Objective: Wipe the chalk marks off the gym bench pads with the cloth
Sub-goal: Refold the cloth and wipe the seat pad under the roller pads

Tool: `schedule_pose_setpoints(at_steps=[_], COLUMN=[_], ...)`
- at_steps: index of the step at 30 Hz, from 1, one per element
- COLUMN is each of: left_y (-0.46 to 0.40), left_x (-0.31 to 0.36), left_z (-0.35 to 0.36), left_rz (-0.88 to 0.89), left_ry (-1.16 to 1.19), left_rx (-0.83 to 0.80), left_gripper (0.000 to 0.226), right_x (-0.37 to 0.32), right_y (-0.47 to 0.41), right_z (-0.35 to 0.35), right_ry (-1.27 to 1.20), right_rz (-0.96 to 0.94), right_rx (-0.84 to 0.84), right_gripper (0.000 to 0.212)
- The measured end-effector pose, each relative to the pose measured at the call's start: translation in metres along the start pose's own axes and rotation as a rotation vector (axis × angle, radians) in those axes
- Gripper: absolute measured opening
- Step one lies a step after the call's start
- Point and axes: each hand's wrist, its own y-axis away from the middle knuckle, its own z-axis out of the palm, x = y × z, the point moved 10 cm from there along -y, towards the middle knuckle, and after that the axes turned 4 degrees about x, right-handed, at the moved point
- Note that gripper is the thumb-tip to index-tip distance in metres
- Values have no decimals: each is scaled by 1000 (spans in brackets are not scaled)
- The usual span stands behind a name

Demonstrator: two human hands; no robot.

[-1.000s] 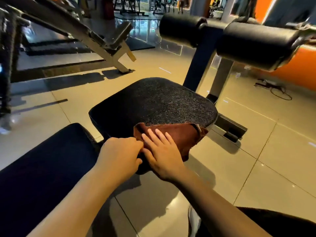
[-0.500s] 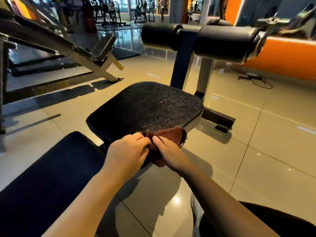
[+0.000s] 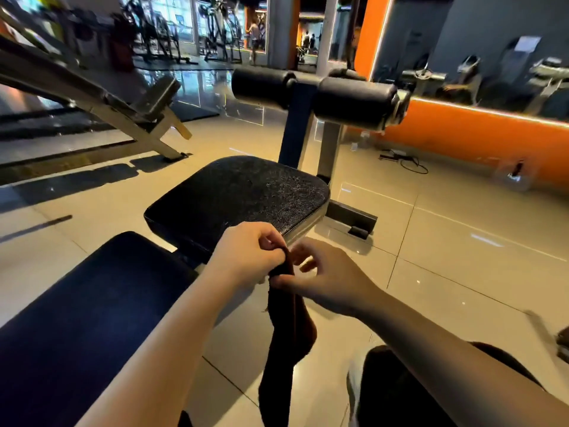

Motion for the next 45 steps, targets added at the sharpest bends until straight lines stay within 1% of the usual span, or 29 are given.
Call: schedule_pose_setpoints(at_steps=[2,5,8,10,12,16,19,21,23,25,29,32,34,36,37,38,40,43,45], left_y=[8,16,14,10,6,0,-1,4,10,15,24,33,34,30,28,27,24,18,5], left_x=[3,3,-9,-16,-18,-16,-24,-30,-31,-29,-24,-23,-28,-37,-42,-48,-55,-62,-64], left_z=[3,4,0,-1,3,9,9,10,9,4,0,10,8,-3,-10,-17,-24,-23,-30], left_rz=[32,74,60,51,27,-7,-80,-144,-163,-152,-122,-91,-80,-83,-85,-80,-64,-69,-65], left_ry=[-26,-80,-191,-258,-246,-220,-155,-90,-36,9,61,8,-41,-116,-191,-300,-525,-608,-687], left_rx=[-57,-90,-112,-137,-161,-151,-151,-179,-205,-211,-212,-303,-303,-240,-191,-139,-71,-37,31], left_gripper=[15,16,11,7,6,4,6,9,8,7,8,7,8,9,7,4,6,7,13], right_x=[-15,-21,-1,20,29,22,30,42,50,57,63,71,85,92,93,93,88,70,59], right_y=[3,4,3,-2,-10,-17,-17,-15,-15,-12,-9,-10,-13,-19,-23,-27,-33,-46,-64], right_z=[3,17,36,47,53,49,58,71,76,79,86,94,93,83,73,62,35,2,-5], right_ry=[93,85,8,-15,-62,-233,-301,-226,-50,57,77,133,155,107,88,76,11,-137,-265], right_rz=[-55,-179,-230,-207,-174,-201,-139,-93,-96,-89,-75,-40,23,68,80,89,92,45,6], right_rx=[27,57,76,84,74,66,-73,-141,-106,-86,-120,-146,-136,-50,30,123,311,552,655], right_gripper=[42,31,17,8,9,8,17,15,10,11,9,12,16,17,16,14,12,15,18])
